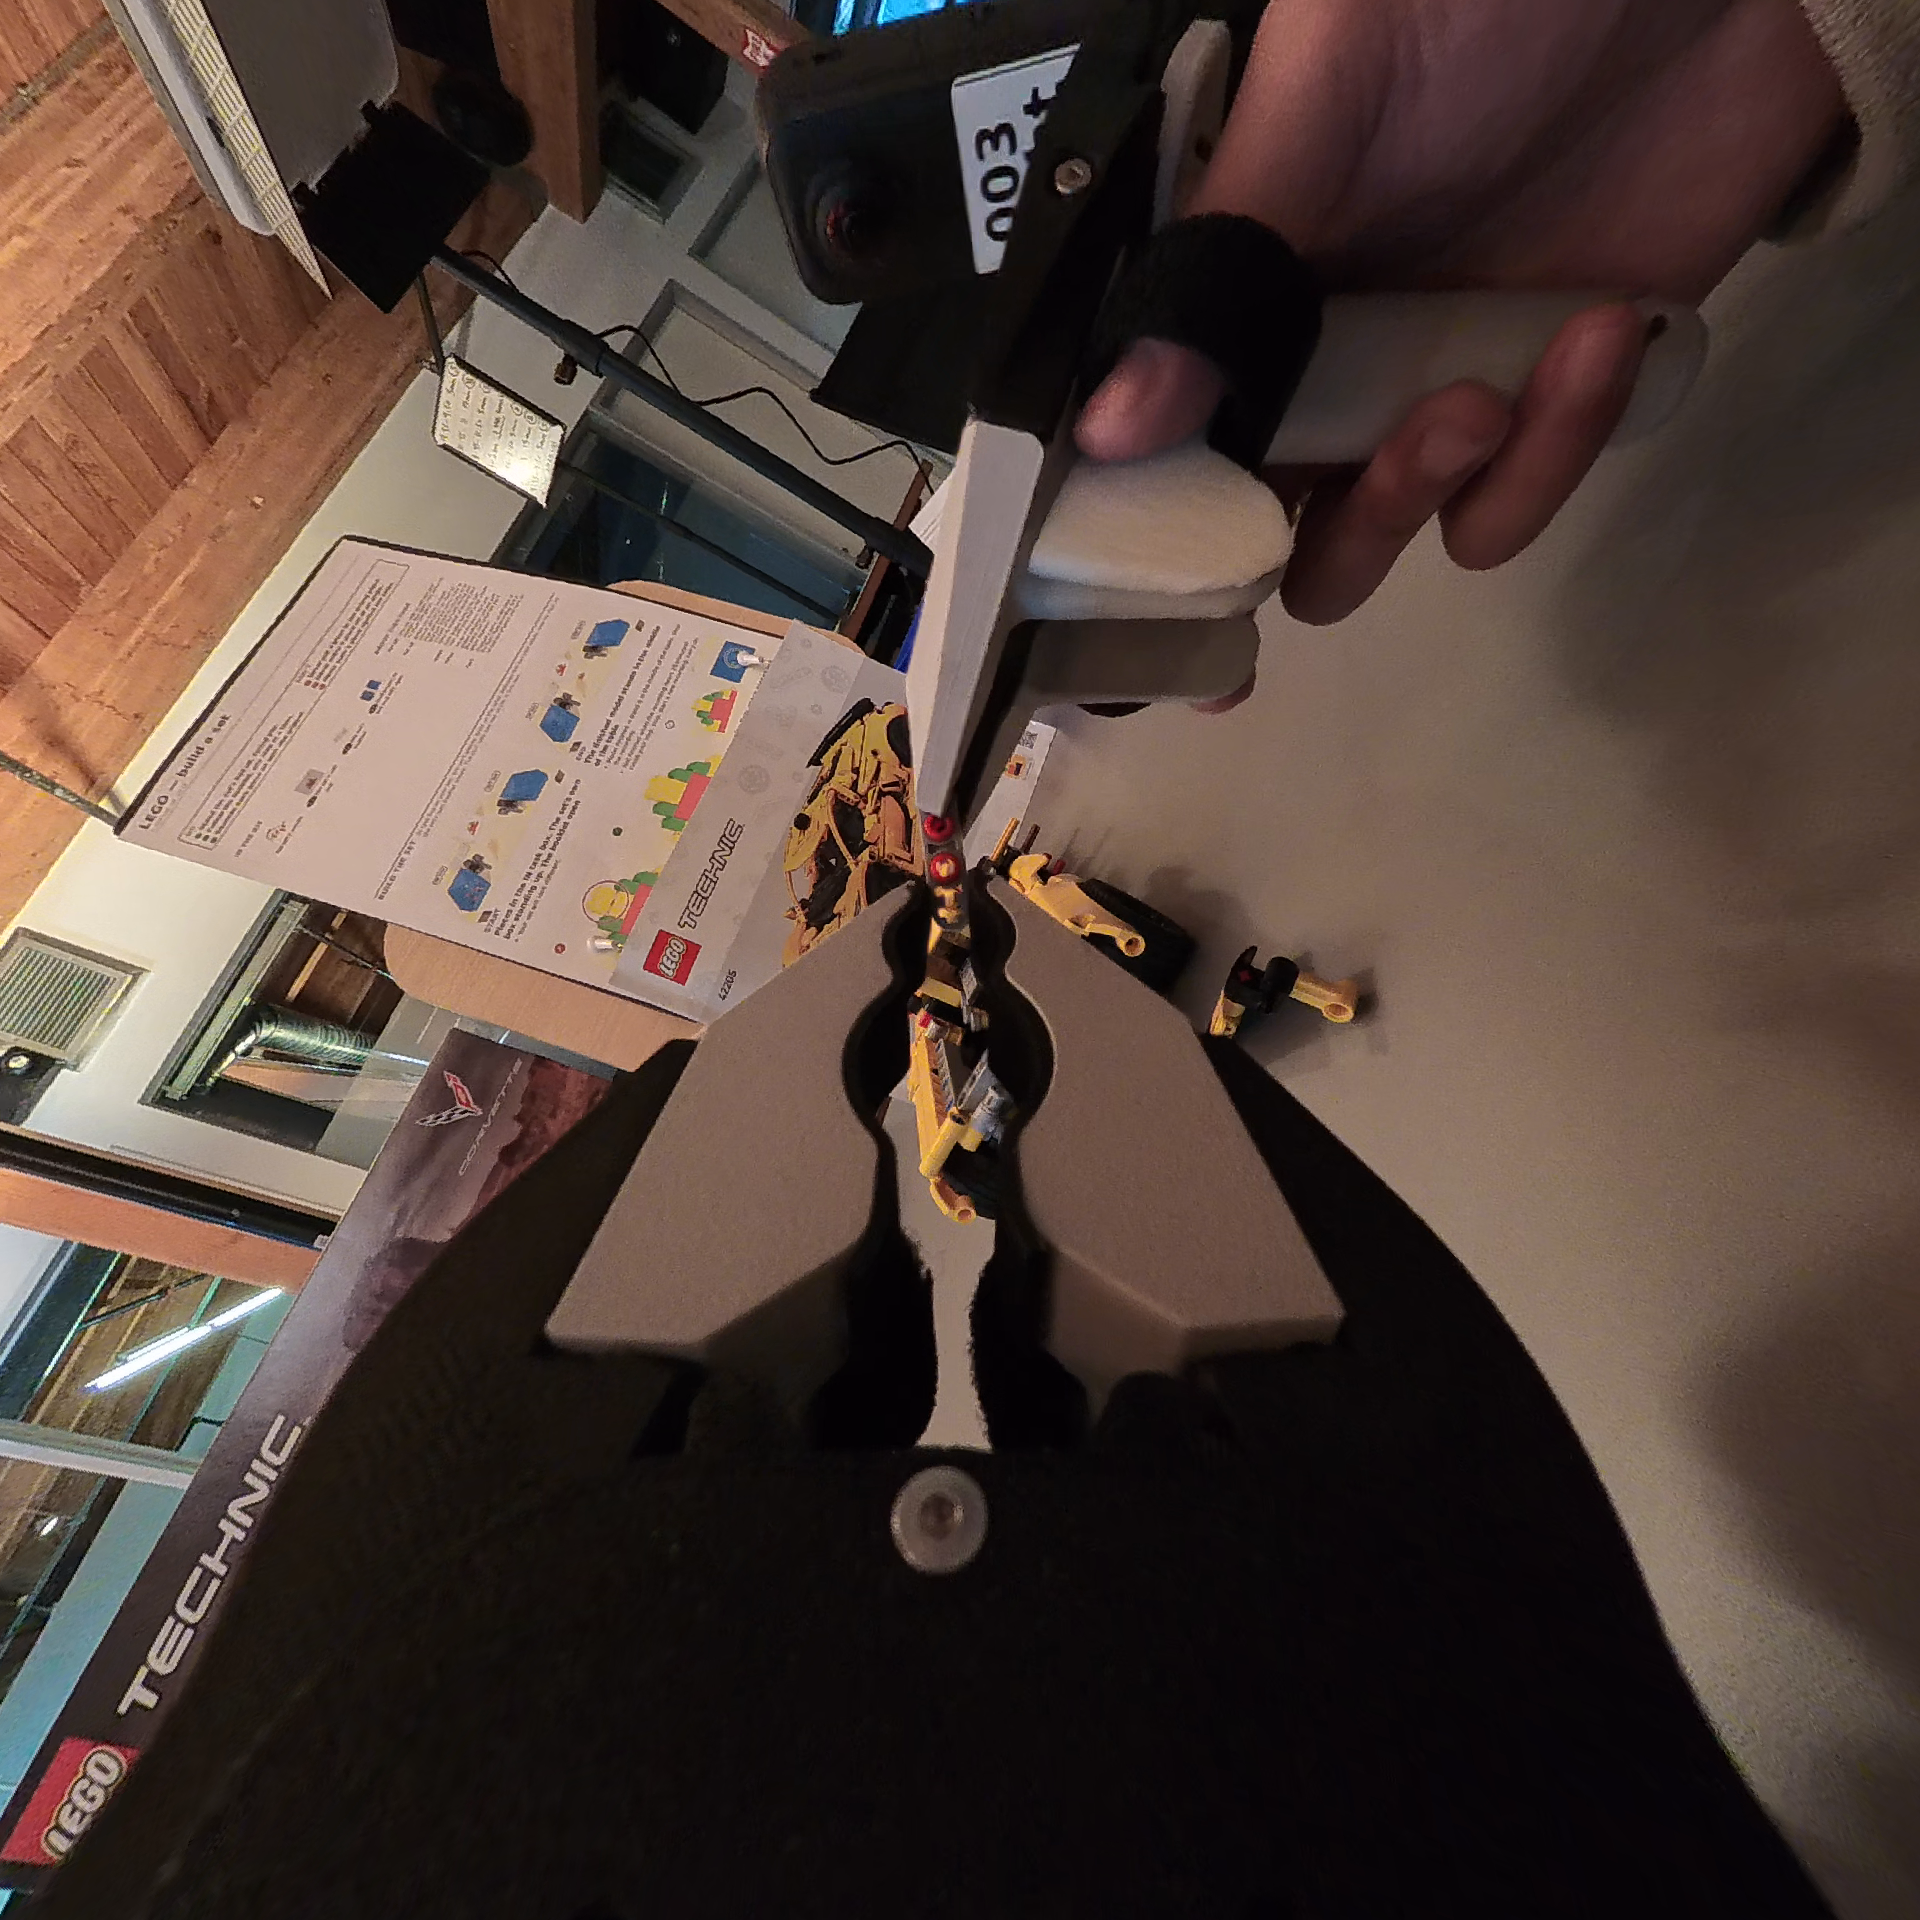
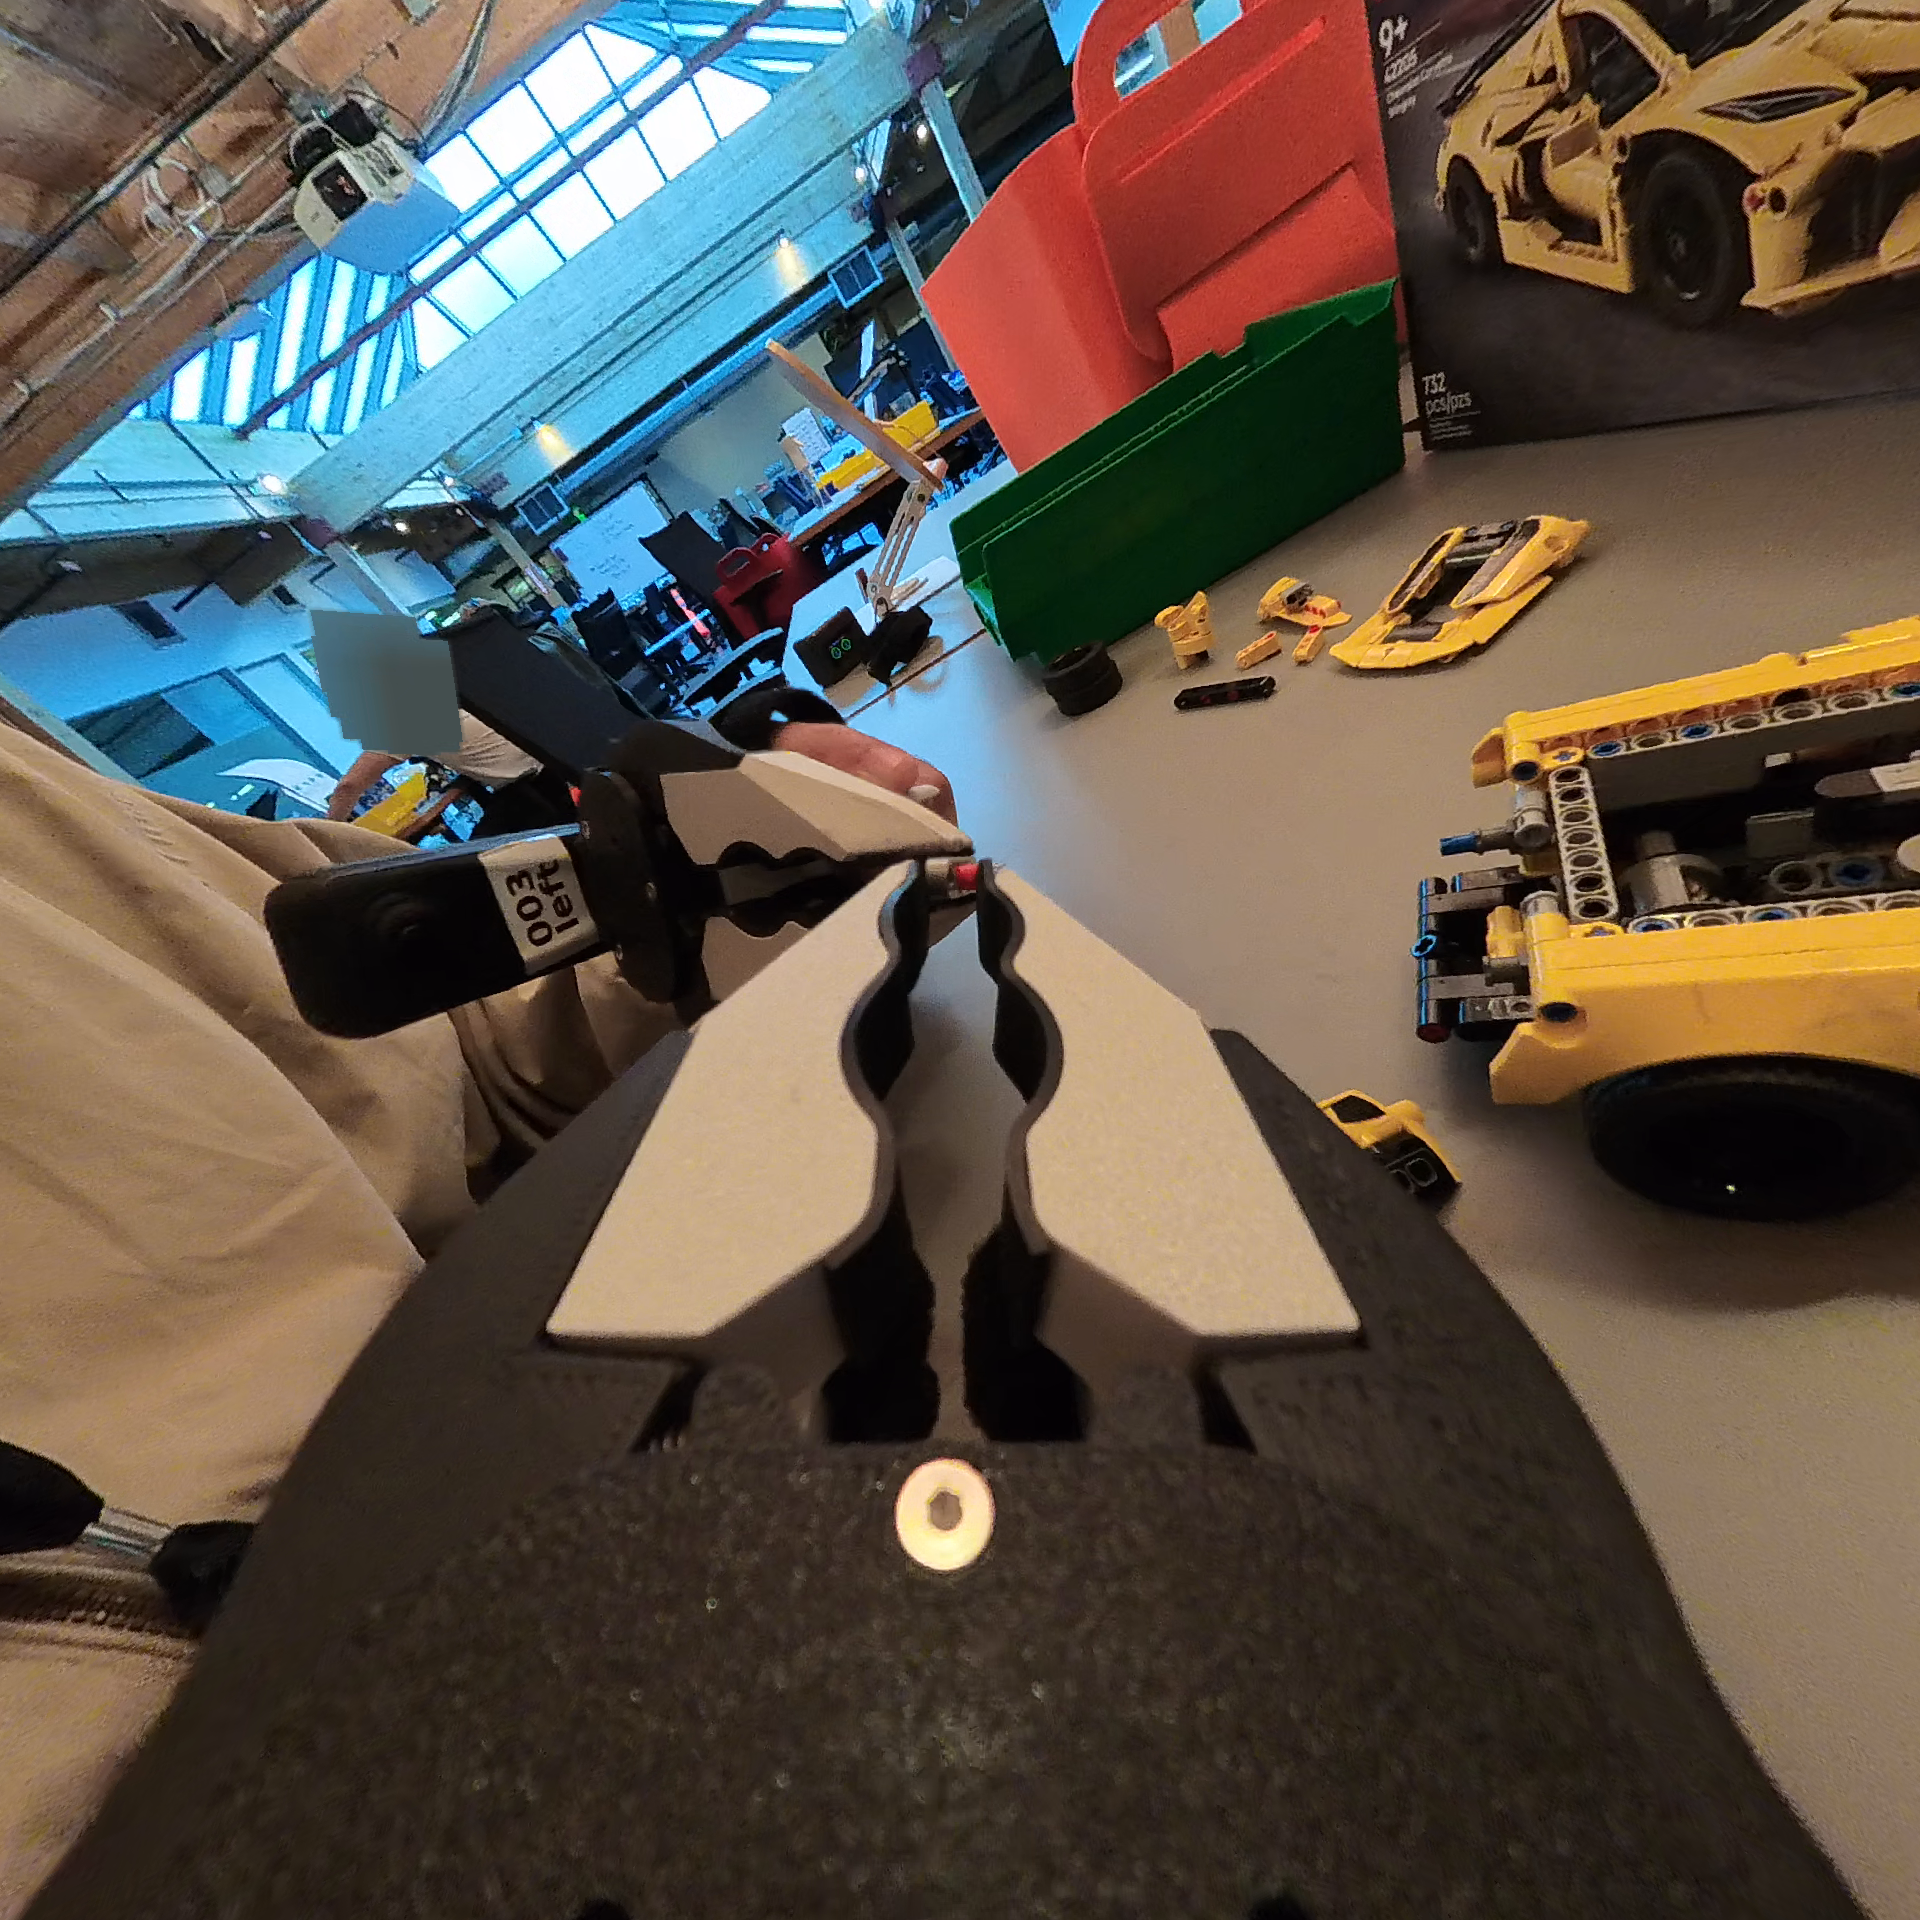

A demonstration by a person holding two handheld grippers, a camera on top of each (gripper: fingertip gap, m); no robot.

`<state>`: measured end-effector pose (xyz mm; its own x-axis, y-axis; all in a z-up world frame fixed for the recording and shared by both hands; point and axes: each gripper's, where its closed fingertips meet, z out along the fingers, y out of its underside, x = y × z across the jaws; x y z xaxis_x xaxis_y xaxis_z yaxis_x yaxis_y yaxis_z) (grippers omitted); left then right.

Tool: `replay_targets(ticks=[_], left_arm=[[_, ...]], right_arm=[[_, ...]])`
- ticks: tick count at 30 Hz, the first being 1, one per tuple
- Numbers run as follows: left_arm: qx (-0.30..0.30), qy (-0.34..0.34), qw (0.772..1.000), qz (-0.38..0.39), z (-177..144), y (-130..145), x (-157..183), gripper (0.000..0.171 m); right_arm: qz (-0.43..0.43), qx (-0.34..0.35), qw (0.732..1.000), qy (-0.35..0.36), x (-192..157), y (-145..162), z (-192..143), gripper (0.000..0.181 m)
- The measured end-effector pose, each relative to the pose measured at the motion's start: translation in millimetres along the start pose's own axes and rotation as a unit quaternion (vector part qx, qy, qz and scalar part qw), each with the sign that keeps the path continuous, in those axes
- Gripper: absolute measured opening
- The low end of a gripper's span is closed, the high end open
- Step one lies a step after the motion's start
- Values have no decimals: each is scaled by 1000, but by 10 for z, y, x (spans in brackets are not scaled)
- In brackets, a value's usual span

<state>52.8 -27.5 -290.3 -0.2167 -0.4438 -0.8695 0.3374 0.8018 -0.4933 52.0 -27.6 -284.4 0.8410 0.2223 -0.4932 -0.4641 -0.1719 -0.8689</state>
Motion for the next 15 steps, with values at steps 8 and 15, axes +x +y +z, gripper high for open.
replay_targets(ticks=[8, 15], left_arm=[[4, -1, 1000, -12, 3, -28, -14, 6], [-28, 27, 998, -48, 30, 95, 23, 5]], right_arm=[[74, 10, 996, -49, -45, -4, -17, 4], [-27, 16, 999, 30, 94, -72, -3, 22]])
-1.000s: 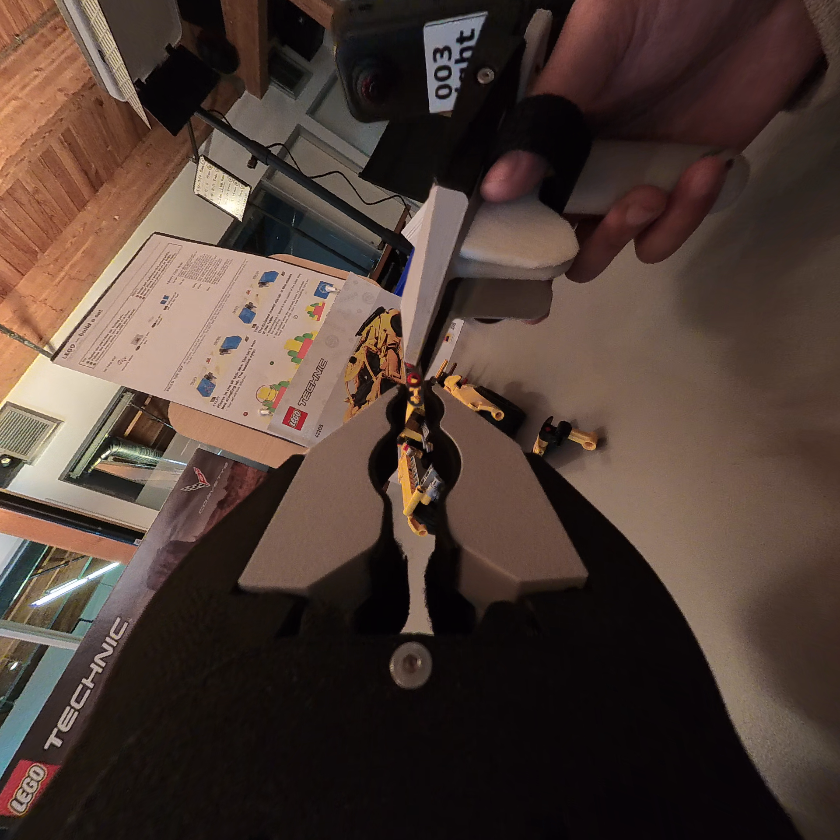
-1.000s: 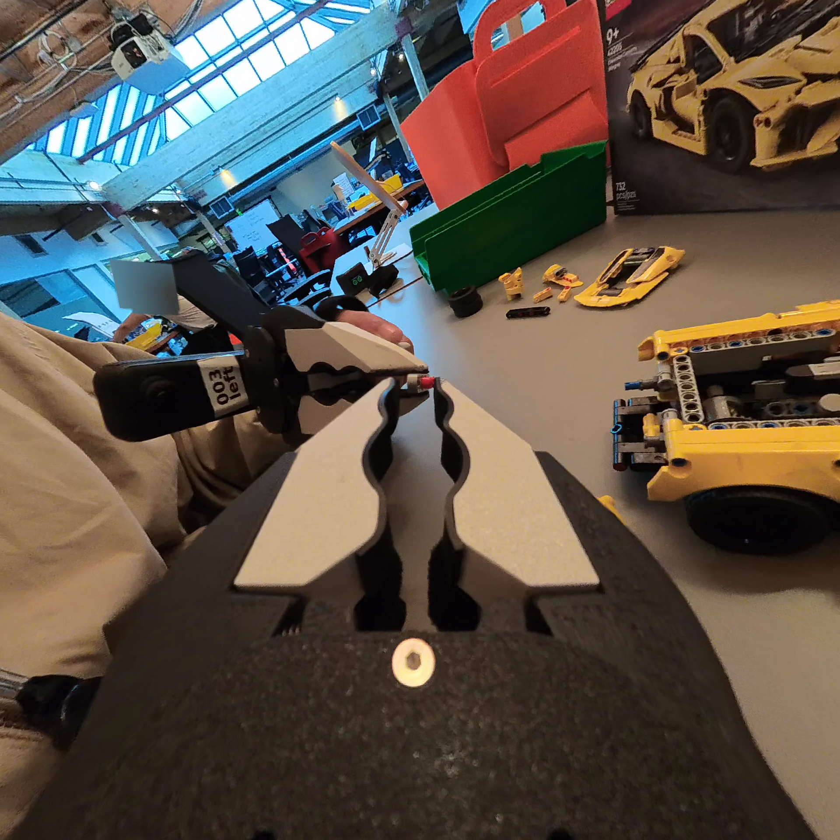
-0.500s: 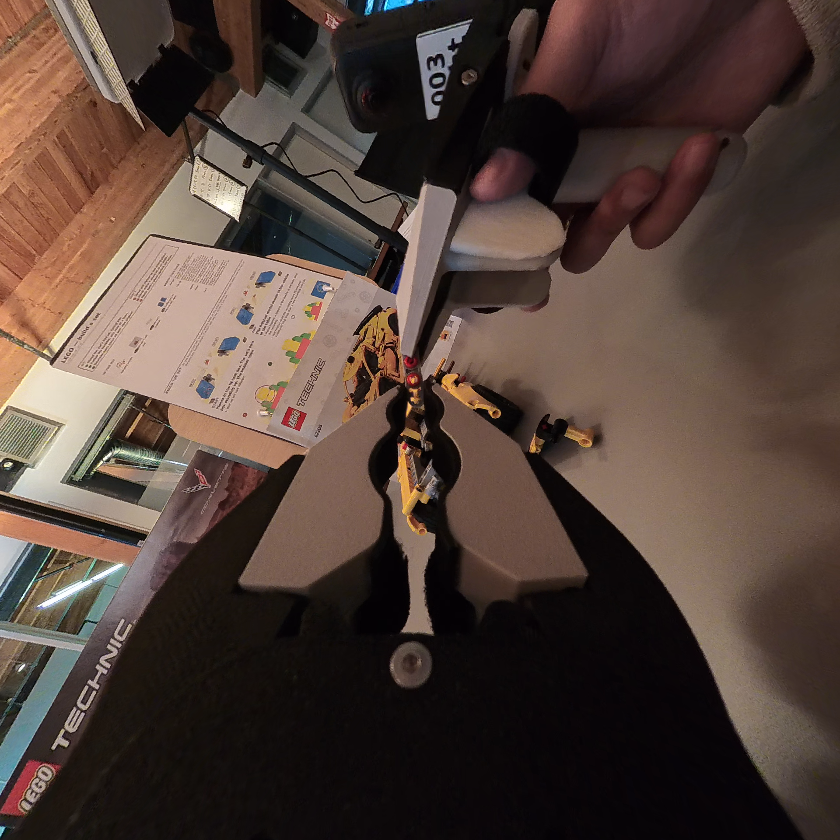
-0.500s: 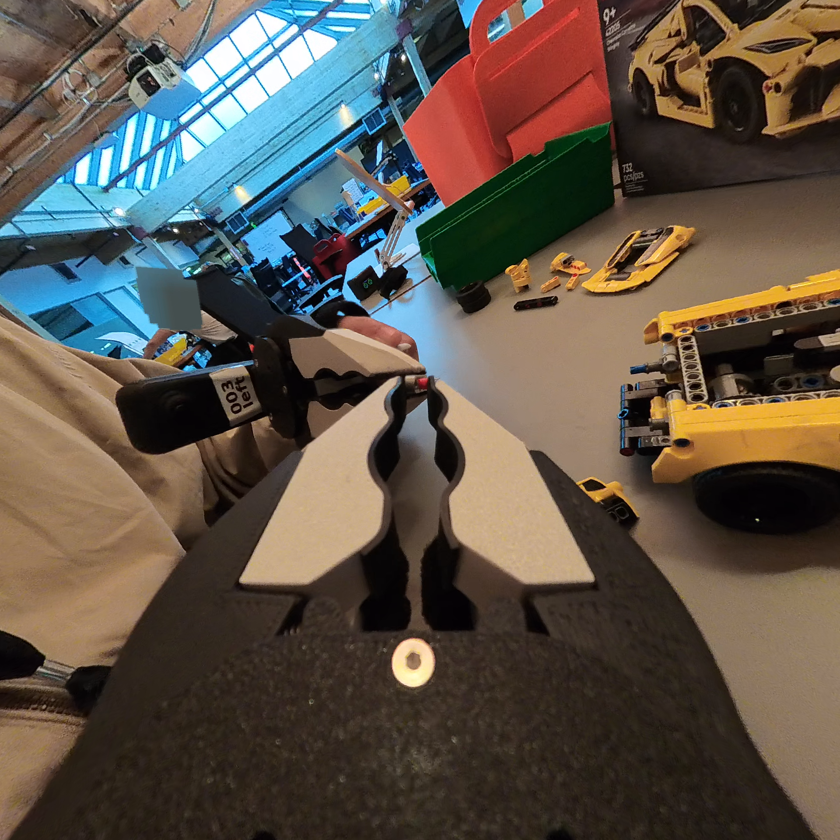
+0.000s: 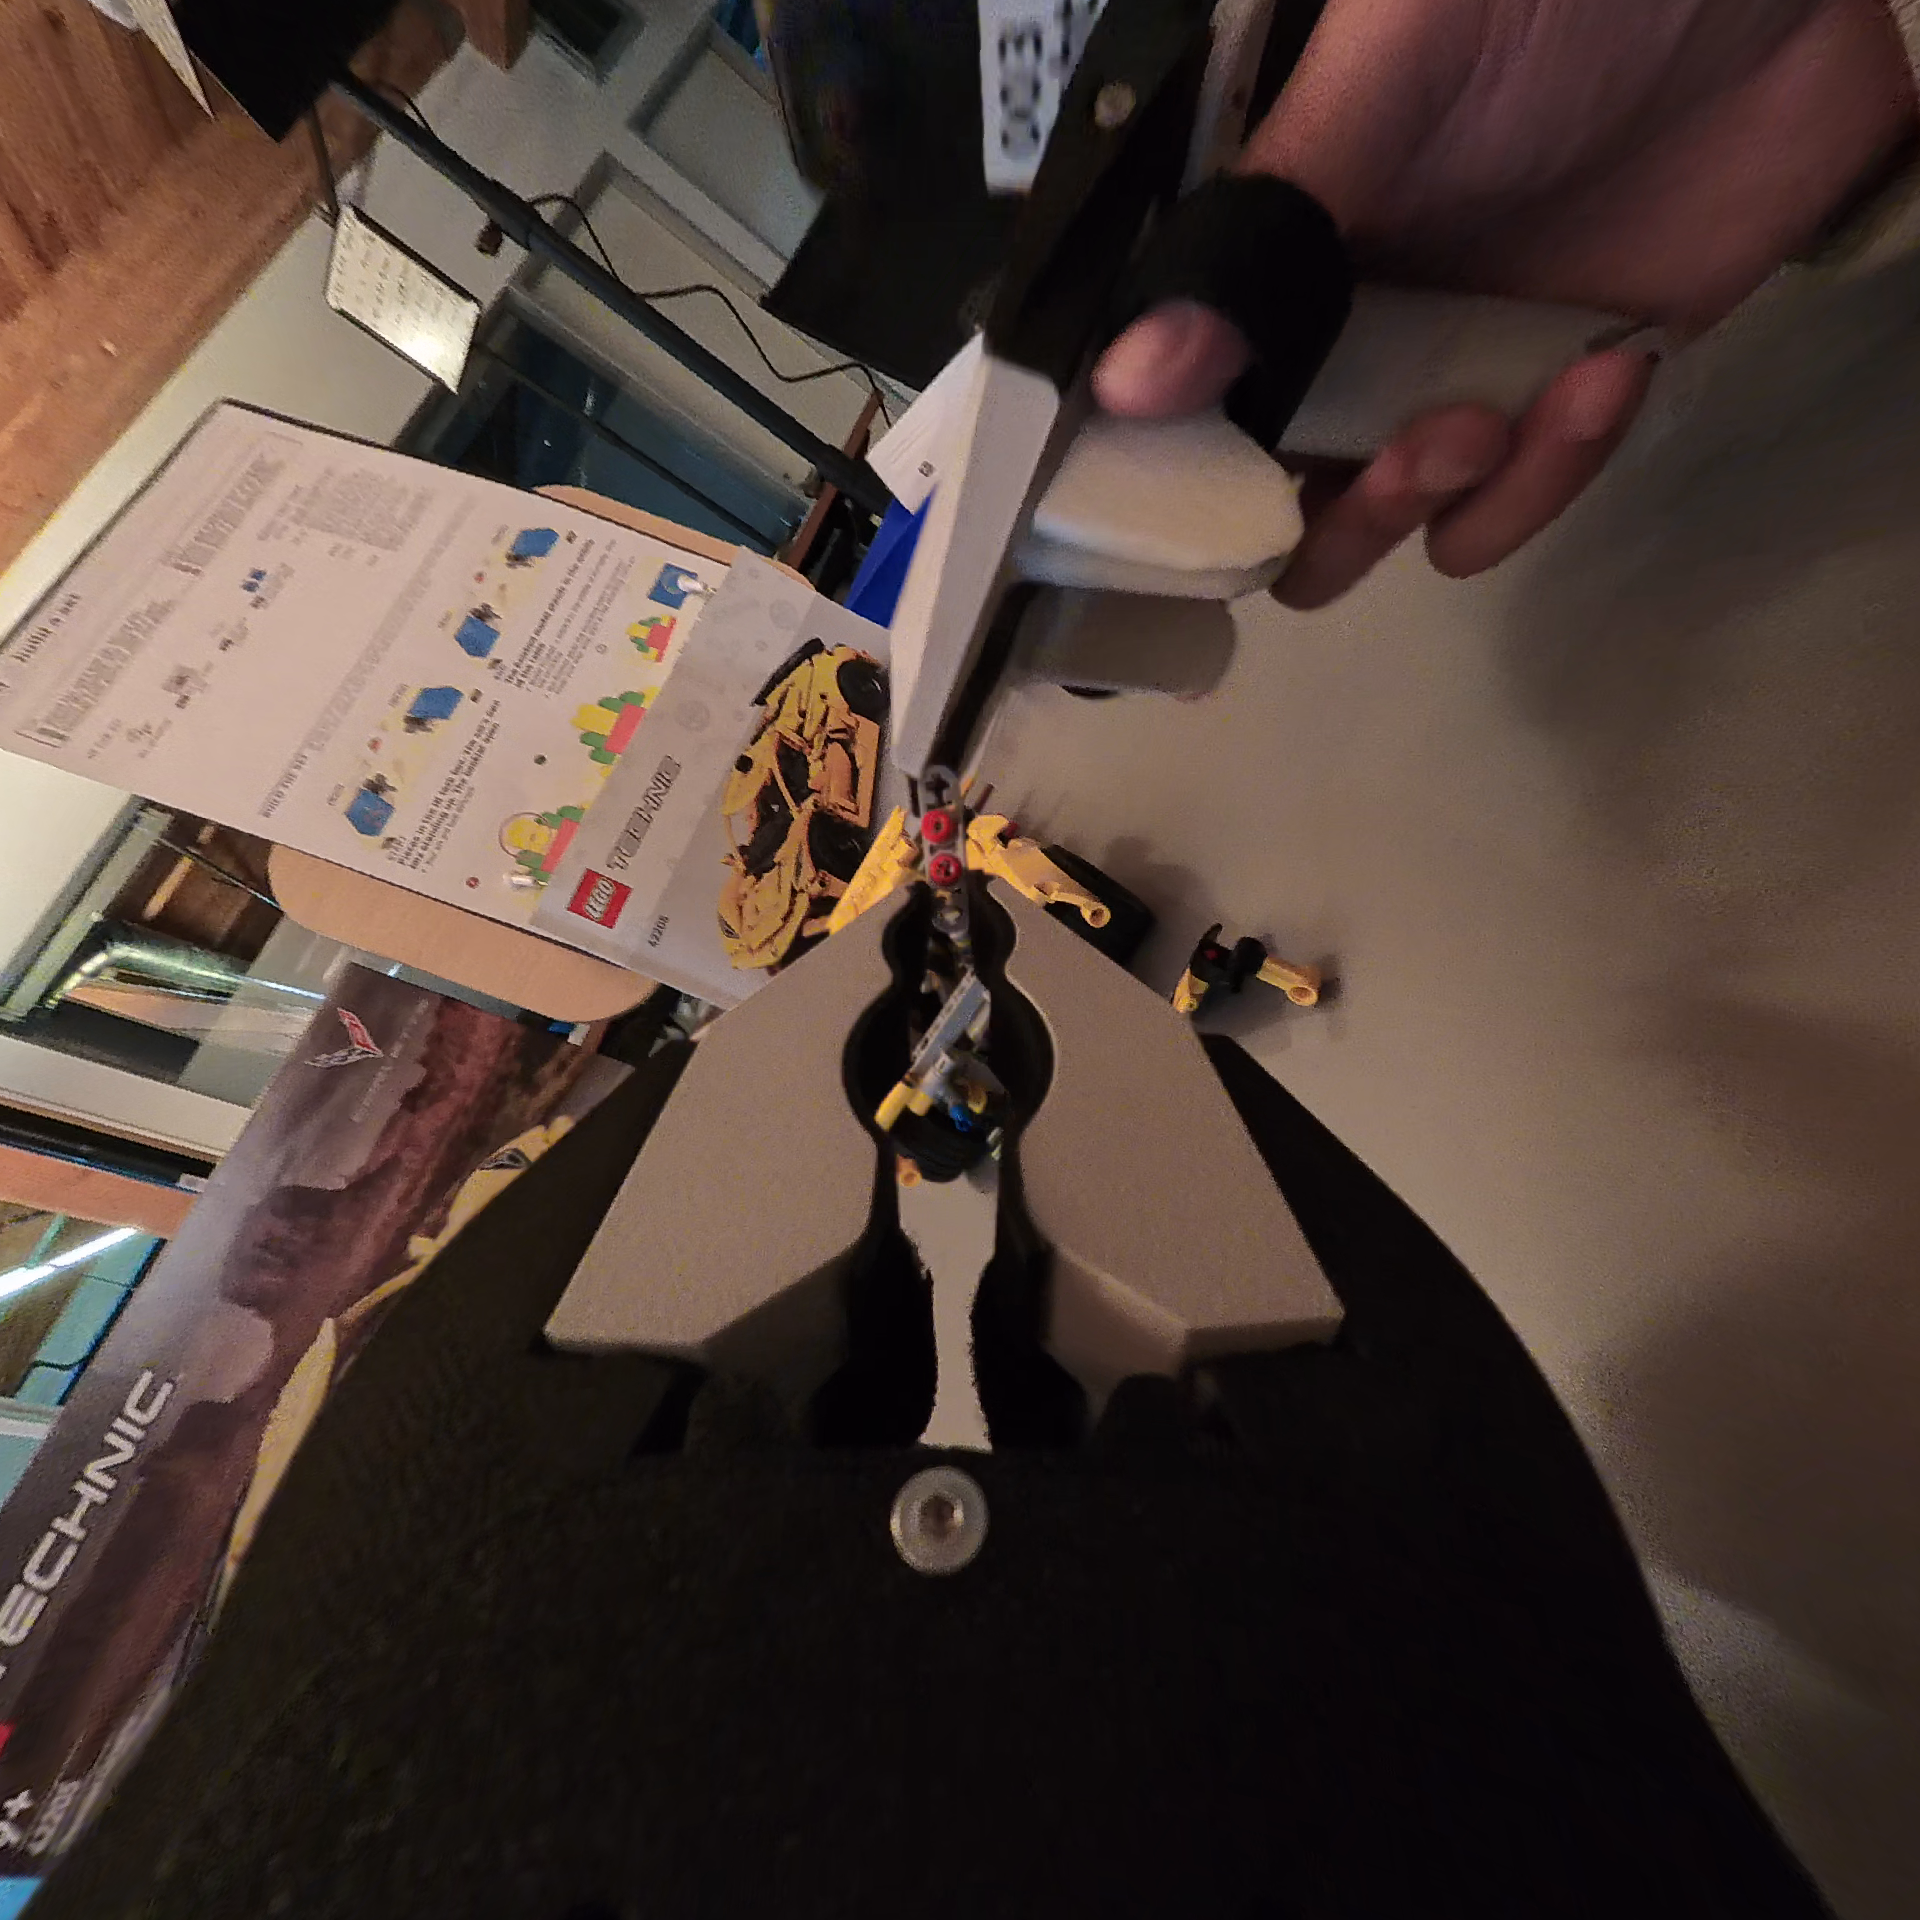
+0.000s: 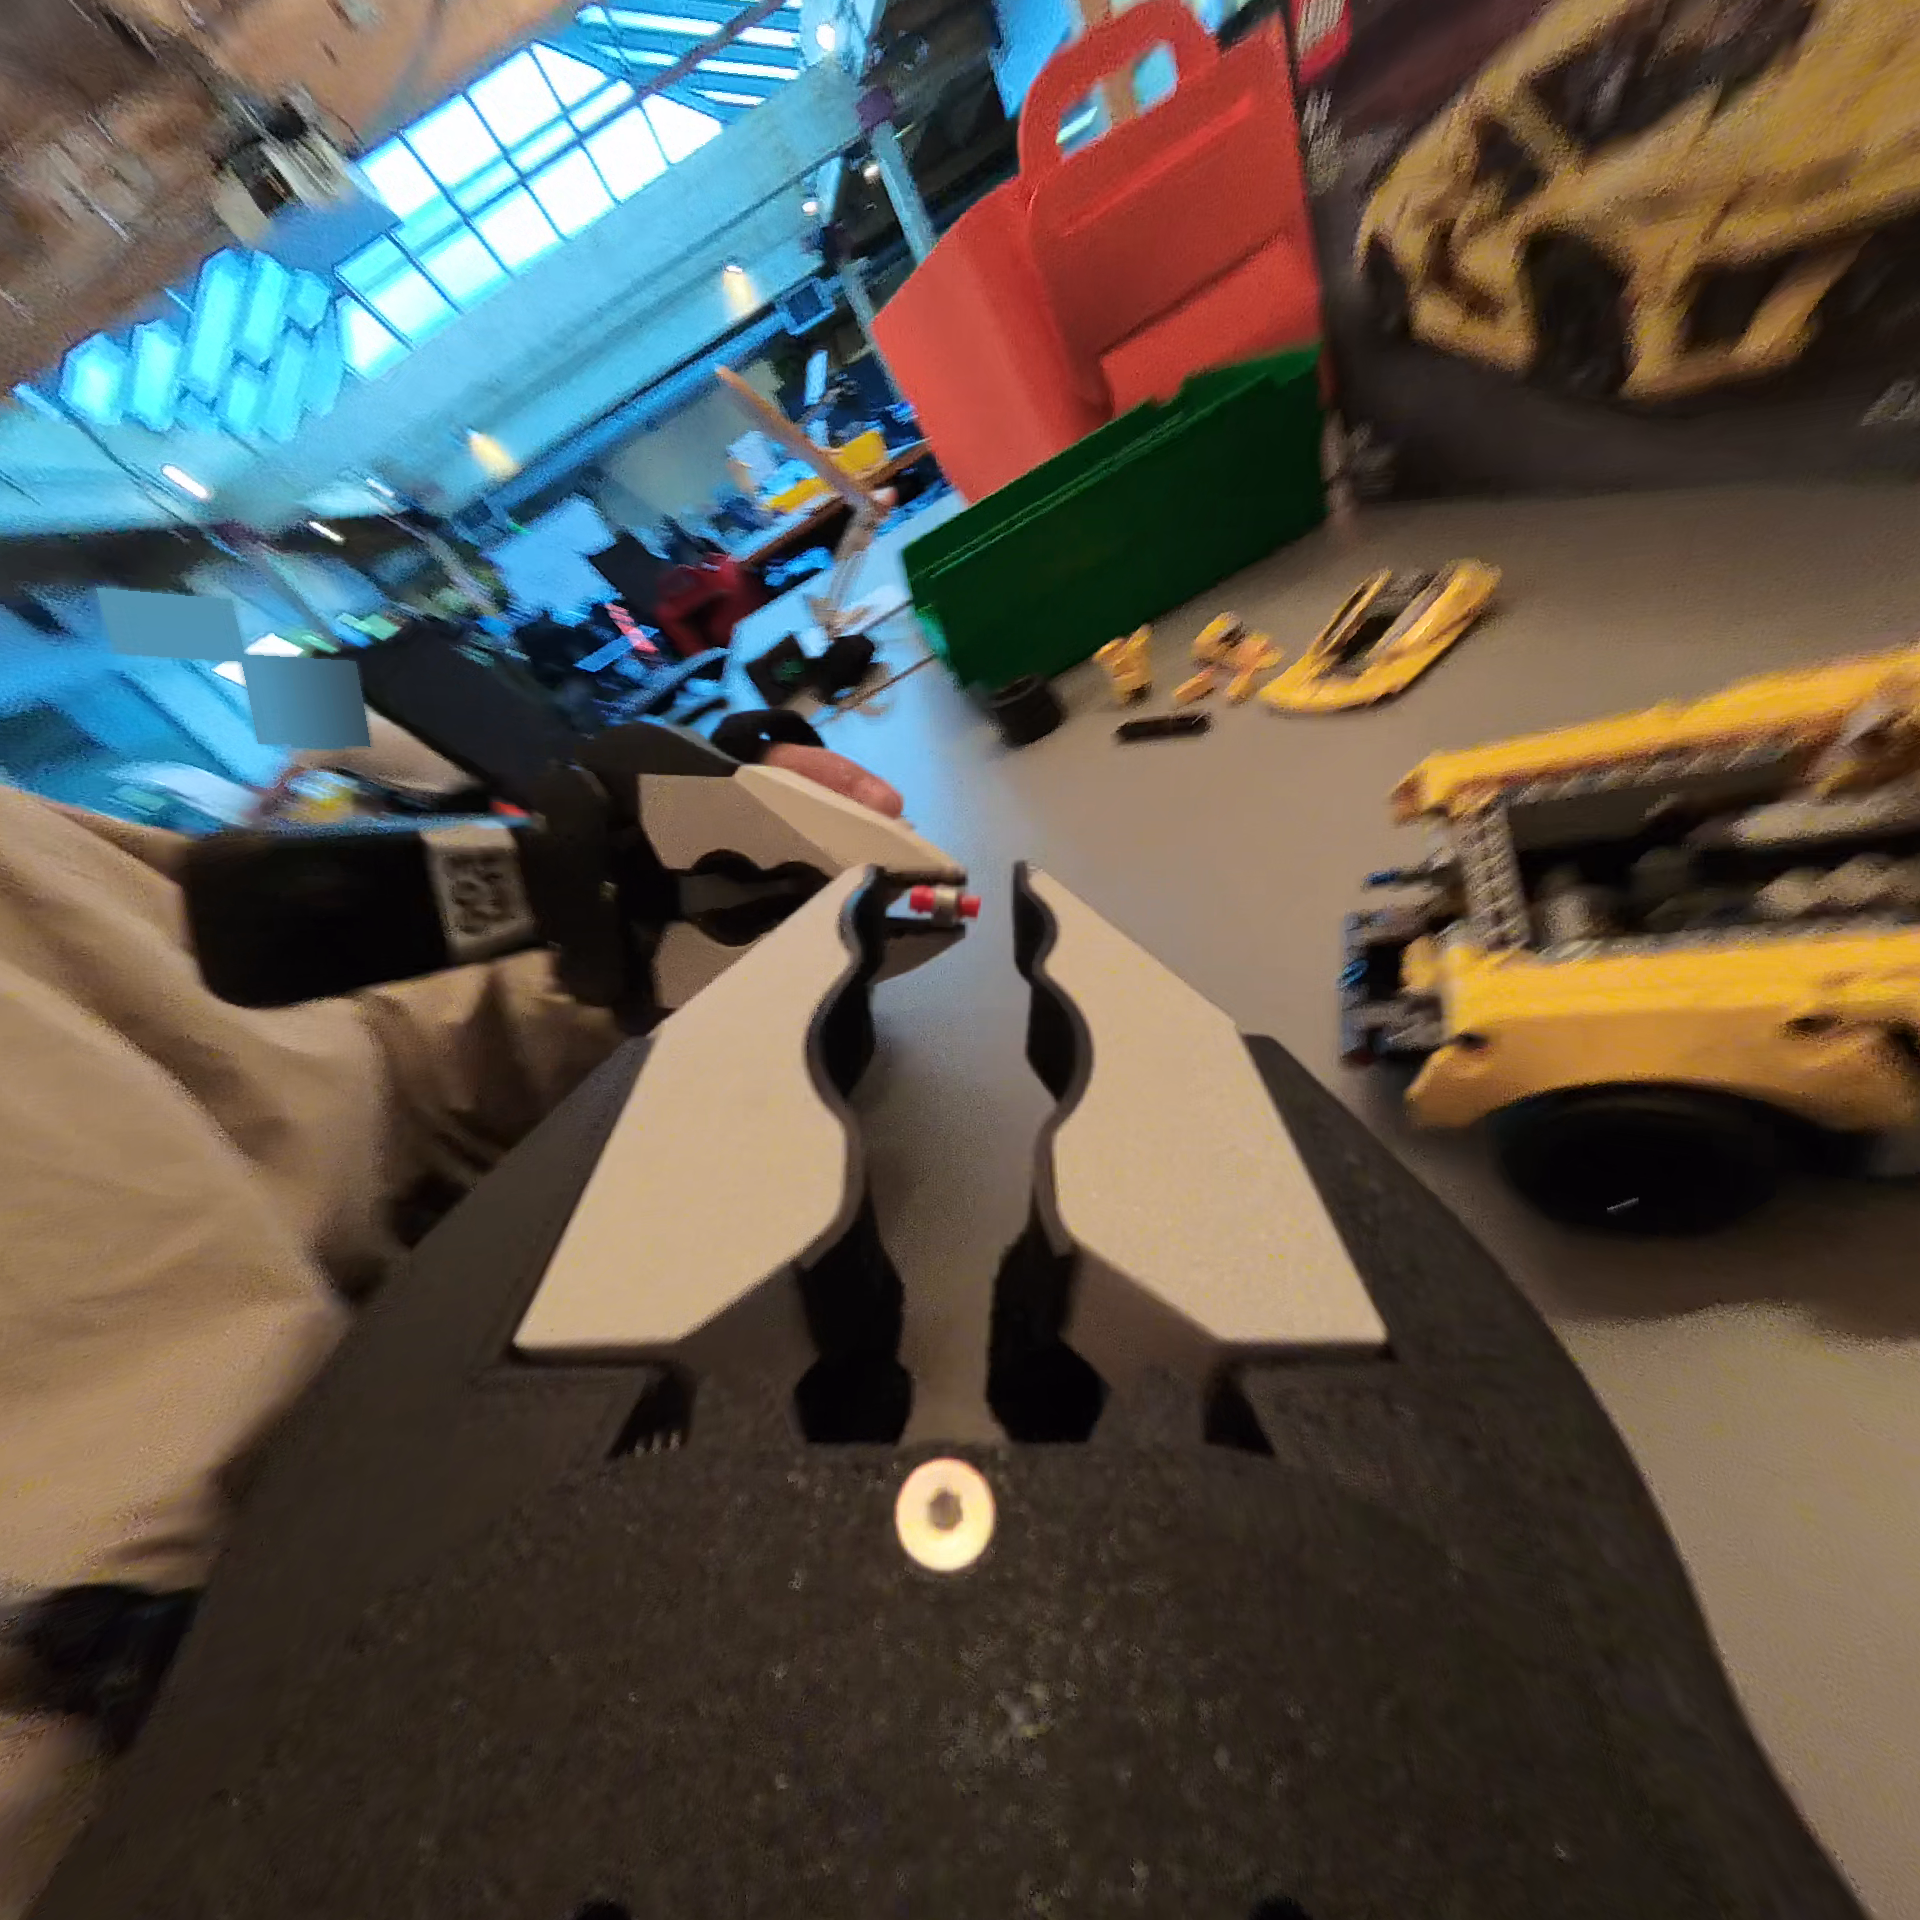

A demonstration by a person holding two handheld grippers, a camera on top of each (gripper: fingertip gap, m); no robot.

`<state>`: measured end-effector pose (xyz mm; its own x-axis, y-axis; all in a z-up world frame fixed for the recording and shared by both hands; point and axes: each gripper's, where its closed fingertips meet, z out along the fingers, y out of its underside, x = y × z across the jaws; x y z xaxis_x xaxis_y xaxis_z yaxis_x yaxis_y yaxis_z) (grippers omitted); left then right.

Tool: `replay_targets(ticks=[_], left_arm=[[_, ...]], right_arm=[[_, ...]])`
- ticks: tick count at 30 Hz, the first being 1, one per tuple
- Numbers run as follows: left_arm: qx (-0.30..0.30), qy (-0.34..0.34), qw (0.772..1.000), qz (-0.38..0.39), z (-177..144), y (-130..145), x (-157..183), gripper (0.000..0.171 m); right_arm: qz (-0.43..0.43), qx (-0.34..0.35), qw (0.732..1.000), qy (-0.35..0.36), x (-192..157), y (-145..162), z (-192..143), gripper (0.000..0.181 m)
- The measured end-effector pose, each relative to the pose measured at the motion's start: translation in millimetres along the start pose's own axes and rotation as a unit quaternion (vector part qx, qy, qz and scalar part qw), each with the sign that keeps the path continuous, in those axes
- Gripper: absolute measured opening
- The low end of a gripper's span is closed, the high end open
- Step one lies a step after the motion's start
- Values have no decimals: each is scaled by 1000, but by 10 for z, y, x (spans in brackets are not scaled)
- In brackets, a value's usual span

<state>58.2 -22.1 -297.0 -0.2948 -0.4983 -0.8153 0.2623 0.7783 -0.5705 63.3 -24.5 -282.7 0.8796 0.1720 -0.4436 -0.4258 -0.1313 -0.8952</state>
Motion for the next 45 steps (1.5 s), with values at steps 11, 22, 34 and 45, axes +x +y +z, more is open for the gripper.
replay_targets(ticks=[11, 22, 34, 45], left_arm=[[-55, 75, 996, 2, 67, 182, 282, 5], [-73, 87, 993, 30, 87, 249, 365, 6], [-95, 119, 988, 14, 112, 298, 489, 6], [22, 117, 956, -270, 37, -56, 75, 7]], right_arm=[[-431, -147, 878, 147, 66, 399, -5, 30], [-500, -171, 830, 177, 152, 466, 26, 13], [-468, -196, 845, 169, 185, 570, 80, 3], [-104, -30, 994, 24, 45, 101, 9, 3]])
